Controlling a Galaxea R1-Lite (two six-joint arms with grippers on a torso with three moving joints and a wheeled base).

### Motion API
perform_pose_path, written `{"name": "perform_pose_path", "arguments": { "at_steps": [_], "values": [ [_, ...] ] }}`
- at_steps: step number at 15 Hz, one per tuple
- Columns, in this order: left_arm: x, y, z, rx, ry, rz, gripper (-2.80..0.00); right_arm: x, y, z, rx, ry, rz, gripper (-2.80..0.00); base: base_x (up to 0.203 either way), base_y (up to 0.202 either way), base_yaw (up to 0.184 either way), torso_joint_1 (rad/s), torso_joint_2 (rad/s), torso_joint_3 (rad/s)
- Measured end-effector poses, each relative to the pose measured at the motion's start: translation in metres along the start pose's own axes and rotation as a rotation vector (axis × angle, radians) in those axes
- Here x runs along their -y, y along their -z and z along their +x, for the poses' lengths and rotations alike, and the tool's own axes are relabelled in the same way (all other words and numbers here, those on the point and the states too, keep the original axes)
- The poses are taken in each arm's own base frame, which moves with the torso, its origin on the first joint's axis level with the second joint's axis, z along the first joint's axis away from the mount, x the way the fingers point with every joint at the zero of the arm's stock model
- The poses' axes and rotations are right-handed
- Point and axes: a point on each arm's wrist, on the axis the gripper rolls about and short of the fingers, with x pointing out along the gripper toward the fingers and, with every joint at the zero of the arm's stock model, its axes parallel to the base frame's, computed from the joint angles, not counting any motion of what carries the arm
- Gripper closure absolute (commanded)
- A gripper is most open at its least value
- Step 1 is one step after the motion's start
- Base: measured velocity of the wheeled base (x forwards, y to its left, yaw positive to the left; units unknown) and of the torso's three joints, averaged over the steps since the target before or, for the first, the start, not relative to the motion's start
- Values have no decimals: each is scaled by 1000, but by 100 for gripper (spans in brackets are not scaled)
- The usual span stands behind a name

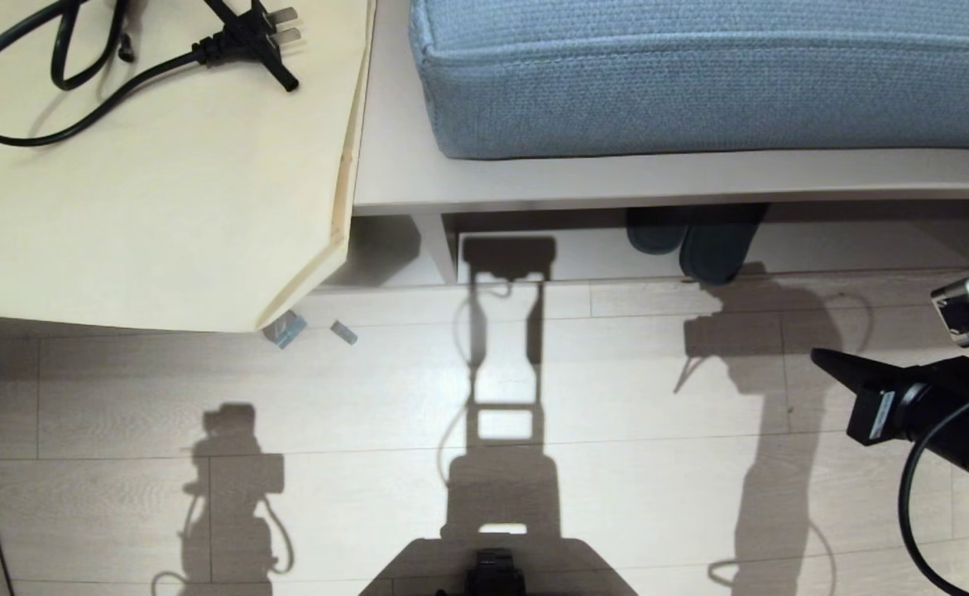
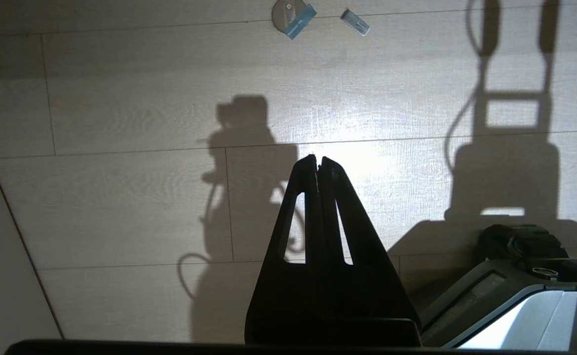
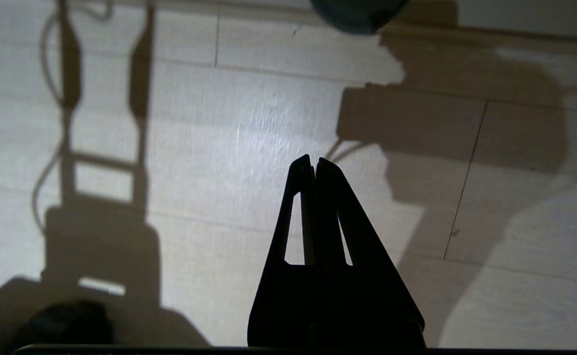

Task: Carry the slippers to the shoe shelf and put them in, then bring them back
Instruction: Pick up the slippers in the shoe cabinet

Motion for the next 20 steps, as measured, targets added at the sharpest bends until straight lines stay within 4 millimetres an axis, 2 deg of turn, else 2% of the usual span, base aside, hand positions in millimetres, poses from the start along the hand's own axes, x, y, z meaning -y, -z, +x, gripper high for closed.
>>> {"name": "perform_pose_path", "arguments": {
  "at_steps": [11,12,16,20],
  "values": [
    [0,0,0,0,0,0,0,6,2,70,153,108,61,0,0,0,0,0,0,0],
    [0,0,0,0,0,0,0,6,2,76,156,111,67,-280,0,0,0,0,0,0],
    [0,0,0,0,0,1,0,8,-5,97,193,135,86,-280,0,0,0,0,0,0],
    [0,0,0,0,0,0,0,10,-13,117,314,148,81,-280,0,0,0,0,0,0]
  ]
}}
